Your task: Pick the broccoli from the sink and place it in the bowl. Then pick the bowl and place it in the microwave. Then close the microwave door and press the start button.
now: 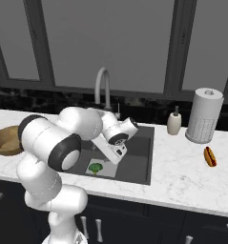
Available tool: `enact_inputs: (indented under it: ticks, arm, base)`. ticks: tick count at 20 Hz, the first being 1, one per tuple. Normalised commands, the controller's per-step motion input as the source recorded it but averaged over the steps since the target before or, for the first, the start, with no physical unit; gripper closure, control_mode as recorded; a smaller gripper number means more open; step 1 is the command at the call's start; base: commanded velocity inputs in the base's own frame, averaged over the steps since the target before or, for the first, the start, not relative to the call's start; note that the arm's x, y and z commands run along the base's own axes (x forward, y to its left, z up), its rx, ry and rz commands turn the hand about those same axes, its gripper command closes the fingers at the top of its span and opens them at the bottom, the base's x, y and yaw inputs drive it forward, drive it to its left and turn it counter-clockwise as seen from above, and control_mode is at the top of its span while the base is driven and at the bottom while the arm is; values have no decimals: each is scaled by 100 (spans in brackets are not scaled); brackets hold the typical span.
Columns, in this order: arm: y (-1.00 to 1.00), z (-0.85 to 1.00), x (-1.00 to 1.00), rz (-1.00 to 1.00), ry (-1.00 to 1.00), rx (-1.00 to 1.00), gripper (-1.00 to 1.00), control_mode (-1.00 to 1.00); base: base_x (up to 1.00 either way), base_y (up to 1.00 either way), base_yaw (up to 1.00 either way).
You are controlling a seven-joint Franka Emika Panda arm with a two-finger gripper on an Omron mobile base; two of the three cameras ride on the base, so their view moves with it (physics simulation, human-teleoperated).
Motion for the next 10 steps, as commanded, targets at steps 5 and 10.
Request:
enact_inputs:
  ticks: [5, 10]
  arm:
    - [0, -39, 24, 0, 14, 0, -100, -100]
    - [1, -36, 13, 0, 12, 0, -100, -100]
  base:
    - [0, 0, 0]
    - [0, 0, 0]
